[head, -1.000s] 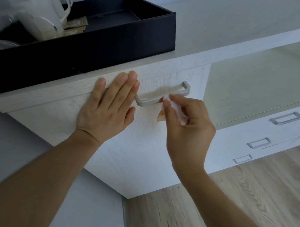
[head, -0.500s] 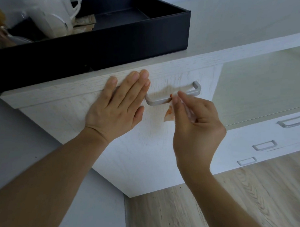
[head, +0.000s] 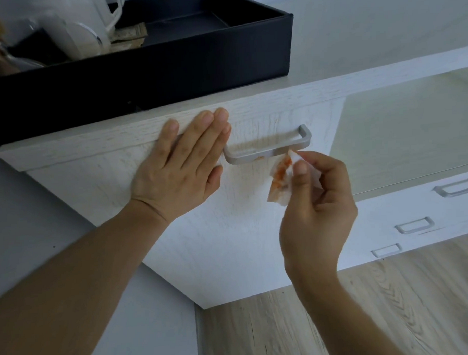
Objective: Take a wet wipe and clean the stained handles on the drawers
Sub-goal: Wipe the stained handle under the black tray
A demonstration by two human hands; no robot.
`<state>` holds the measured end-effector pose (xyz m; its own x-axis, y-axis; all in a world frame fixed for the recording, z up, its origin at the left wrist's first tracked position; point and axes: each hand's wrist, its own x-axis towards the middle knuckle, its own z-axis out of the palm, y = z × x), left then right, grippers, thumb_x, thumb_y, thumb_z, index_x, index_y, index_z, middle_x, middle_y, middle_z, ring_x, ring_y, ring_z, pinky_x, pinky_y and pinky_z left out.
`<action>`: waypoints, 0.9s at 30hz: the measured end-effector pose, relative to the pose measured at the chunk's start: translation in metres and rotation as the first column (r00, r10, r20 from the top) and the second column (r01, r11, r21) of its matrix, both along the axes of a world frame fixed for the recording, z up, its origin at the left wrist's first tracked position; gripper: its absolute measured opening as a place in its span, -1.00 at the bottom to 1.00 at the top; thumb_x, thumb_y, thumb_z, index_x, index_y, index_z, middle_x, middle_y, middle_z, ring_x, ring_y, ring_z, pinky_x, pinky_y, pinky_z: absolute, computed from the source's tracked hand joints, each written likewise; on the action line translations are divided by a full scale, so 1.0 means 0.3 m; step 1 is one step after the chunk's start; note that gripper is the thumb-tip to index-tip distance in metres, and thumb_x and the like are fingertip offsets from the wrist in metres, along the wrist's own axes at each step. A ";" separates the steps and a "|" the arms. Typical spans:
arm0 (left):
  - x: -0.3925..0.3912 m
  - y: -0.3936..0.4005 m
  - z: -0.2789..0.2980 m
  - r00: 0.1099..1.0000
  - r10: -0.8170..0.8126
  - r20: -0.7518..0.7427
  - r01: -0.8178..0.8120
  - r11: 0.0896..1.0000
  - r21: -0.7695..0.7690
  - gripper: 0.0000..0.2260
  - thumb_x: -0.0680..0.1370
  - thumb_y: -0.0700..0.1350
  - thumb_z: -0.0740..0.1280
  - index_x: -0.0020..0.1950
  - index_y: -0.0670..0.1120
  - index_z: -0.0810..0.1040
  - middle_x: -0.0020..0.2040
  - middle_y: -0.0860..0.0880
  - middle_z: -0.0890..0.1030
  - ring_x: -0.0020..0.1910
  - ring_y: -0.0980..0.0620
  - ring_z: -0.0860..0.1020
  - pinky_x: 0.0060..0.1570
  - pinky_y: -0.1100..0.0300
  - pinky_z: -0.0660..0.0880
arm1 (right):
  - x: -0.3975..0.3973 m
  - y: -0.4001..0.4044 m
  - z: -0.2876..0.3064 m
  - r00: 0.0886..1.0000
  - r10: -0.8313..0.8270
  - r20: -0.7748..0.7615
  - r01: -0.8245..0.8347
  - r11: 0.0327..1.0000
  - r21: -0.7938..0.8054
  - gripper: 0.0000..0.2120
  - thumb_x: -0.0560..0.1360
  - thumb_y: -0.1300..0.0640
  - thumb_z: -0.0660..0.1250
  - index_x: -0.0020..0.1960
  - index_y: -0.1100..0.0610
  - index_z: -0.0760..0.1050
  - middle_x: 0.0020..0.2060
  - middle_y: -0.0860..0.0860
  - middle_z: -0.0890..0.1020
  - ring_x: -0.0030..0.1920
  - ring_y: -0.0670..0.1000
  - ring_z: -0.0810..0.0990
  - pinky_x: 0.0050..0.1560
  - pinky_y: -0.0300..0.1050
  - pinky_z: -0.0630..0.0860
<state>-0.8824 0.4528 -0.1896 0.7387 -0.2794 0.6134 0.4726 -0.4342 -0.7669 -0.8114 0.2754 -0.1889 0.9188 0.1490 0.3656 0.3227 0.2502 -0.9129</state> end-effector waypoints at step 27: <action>-0.005 -0.003 -0.003 1.000 0.011 0.005 -0.011 1.000 0.014 -0.40 0.63 0.04 0.01 0.53 -0.29 -0.05 0.53 -0.27 -0.15 0.52 -0.16 -0.16 0.47 -0.05 -0.10 | -0.032 0.041 0.015 0.998 -0.019 -0.061 0.023 0.998 0.065 -0.88 0.47 0.20 0.40 -0.16 -0.01 0.56 -0.21 -0.05 0.65 -0.22 -0.14 0.63 -0.24 -0.38 0.50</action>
<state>-0.8838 0.4518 -0.1904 0.7388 -0.2796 0.6131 0.4810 -0.4184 -0.7704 -0.8211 0.2877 -0.1845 0.9422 0.1072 0.3173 0.2728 0.3041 -0.9127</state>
